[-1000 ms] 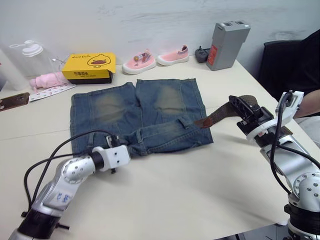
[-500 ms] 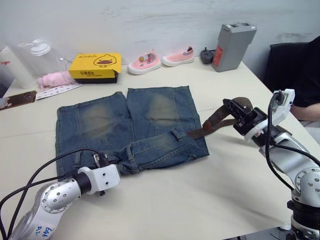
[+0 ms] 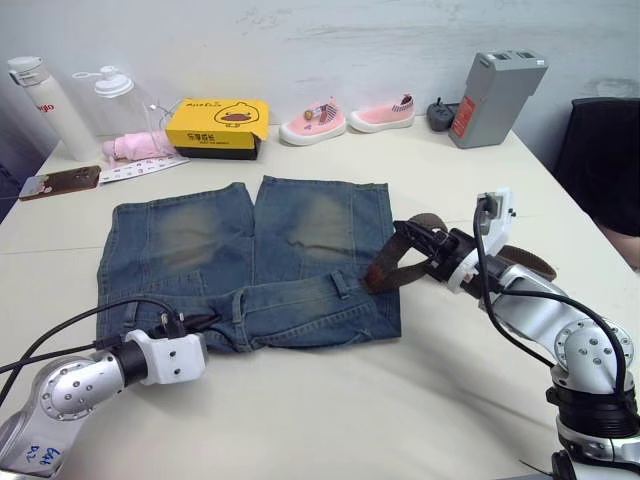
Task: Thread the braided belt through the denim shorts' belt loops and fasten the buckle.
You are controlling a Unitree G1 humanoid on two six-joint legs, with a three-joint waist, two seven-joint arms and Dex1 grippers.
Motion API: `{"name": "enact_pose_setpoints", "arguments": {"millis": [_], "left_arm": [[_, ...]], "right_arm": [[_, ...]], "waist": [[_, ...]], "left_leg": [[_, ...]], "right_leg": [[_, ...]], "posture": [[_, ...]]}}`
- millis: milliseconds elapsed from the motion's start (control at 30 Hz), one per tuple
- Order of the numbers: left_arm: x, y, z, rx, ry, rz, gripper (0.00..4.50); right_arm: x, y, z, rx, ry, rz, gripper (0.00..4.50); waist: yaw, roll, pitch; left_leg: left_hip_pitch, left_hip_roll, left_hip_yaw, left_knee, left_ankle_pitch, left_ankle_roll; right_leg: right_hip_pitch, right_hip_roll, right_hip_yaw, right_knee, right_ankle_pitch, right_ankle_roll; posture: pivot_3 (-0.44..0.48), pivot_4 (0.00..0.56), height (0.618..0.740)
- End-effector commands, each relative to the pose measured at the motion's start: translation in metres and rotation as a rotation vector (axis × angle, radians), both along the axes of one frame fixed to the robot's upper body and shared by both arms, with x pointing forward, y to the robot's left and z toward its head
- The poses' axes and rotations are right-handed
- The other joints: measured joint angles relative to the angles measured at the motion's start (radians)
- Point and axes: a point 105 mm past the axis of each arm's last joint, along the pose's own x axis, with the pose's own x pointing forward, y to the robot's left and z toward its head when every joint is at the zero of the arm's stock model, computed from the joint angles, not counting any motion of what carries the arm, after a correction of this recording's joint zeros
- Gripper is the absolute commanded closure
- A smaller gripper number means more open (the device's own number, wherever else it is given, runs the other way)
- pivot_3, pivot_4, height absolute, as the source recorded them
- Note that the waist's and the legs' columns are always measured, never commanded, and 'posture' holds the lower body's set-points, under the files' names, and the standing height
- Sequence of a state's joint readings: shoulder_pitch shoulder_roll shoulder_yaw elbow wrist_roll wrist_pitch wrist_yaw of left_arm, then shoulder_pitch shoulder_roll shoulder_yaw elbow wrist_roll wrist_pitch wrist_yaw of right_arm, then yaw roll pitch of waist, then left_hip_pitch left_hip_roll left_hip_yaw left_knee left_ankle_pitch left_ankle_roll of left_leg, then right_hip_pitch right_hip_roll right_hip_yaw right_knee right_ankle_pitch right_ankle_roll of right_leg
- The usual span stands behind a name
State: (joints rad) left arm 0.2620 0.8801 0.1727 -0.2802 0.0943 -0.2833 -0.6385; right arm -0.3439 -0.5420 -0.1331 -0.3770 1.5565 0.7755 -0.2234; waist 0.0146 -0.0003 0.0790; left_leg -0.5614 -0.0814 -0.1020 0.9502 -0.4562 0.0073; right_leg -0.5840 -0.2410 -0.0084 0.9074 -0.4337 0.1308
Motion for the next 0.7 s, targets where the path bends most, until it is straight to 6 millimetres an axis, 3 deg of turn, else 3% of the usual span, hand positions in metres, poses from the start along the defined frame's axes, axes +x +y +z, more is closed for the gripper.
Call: {"name": "enact_pose_setpoints", "arguments": {"millis": [33, 67, 333, 467, 600, 700], "left_arm": [[-0.016, -0.001, -0.003, -0.073, 0.140, -0.012, 0.96], [-0.020, -0.003, 0.001, -0.110, 0.172, -0.023, 0.63], [-0.056, -0.010, 0.037, -0.328, 0.555, -0.085, 0.63], [-0.046, -0.031, 0.060, -0.523, 0.558, -0.128, 0.63], [-0.040, -0.042, 0.065, -0.587, 0.567, -0.140, 0.63], [-0.032, -0.050, 0.070, -0.643, 0.537, -0.143, 0.63]], "right_arm": [[-0.003, 0.003, 0.010, 0.061, -0.019, 0.020, 4.50], [-0.002, 0.003, 0.010, 0.069, -0.014, 0.020, 4.50], [0.003, -0.004, 0.012, 0.132, 0.013, -0.013, 4.50], [0.004, -0.019, 0.026, 0.213, 0.011, -0.037, 4.50], [0.005, -0.026, 0.038, 0.254, 0.001, -0.058, 4.50], [0.002, -0.020, 0.037, 0.289, 0.023, -0.031, 4.50]], "waist": [[-0.001, -0.002, -0.001], [-0.002, -0.002, -0.001], [-0.015, -0.006, 0.005], [-0.009, -0.003, 0.007], [-0.013, -0.005, 0.006], [-0.018, -0.006, 0.005]], "left_leg": [[0.000, 0.000, 0.000, -0.001, 0.000, 0.000], [0.000, 0.000, 0.000, -0.001, 0.000, -0.001], [0.000, -0.006, -0.003, -0.002, 0.001, 0.000], [0.000, -0.010, -0.006, -0.002, 0.002, 0.001], [0.000, -0.011, -0.006, -0.002, 0.003, 0.002], [-0.001, -0.009, -0.005, -0.002, 0.003, 0.002]], "right_leg": [[0.000, 0.000, 0.001, 0.000, 0.000, 0.000], [0.000, 0.001, 0.002, 0.000, 0.000, 0.000], [-0.001, 0.003, 0.012, -0.001, 0.000, 0.000], [0.000, 0.003, 0.014, -0.001, 0.000, -0.001], [0.000, 0.003, 0.015, 0.000, 0.000, -0.001], [0.002, 0.002, 0.017, 0.000, 0.000, -0.001]], "posture": [[0.000, 0.150, 0.618], [0.000, 0.150, 0.618], [0.000, 0.150, 0.618], [0.000, 0.150, 0.618], [0.000, 0.150, 0.618], [0.000, 0.150, 0.618]]}}
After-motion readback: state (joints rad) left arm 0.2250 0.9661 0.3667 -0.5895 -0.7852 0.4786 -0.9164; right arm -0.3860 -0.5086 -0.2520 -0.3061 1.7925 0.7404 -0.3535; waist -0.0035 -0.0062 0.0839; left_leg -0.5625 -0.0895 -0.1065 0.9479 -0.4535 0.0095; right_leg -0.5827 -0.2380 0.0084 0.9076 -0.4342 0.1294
